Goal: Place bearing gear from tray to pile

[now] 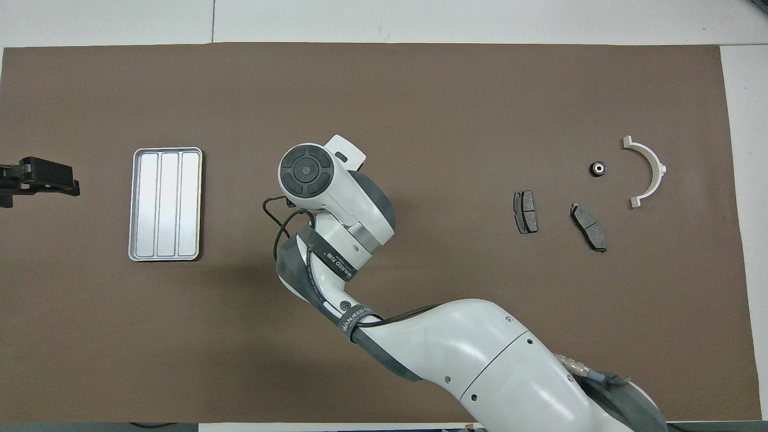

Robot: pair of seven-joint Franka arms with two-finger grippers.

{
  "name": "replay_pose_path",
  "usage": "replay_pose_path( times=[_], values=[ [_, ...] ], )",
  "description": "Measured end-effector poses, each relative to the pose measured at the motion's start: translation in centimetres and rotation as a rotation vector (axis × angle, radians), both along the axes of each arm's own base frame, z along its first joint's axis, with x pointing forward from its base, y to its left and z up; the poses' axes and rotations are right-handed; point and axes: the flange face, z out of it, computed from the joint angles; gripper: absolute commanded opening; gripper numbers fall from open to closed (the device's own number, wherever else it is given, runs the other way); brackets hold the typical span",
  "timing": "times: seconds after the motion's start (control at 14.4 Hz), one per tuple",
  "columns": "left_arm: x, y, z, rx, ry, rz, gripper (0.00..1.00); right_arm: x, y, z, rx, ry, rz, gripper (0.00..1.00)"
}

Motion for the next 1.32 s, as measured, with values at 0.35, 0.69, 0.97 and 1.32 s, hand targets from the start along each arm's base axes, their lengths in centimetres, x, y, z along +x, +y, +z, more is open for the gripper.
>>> replay_pose_path(
  times=[0.35, 0.69, 0.97, 1.32],
  values=[
    [0.0, -0.1, 0.6, 0.0, -0.009, -0.002, 1.0, 0.0, 0.3, -0.3, 0.01, -0.01, -0.001, 0.35],
    [0.0, -0.1, 1.0, 0.0, -0.015, -0.002, 1.0, 0.1, 0.3, -0.2, 0.011, -0.012, -0.004, 0.0],
    [0.0, -0.3, 1.0, 0.001, -0.015, -0.006, 1.0, 1.2, -1.1, 0.2, -0.008, -0.025, -0.022, 0.0],
    [0.1, -0.5, 0.8, 0.001, -0.012, -0.011, 1.0, 7.1, -11.3, 8.2, -0.049, -0.023, -0.025, 0.0]
  ],
)
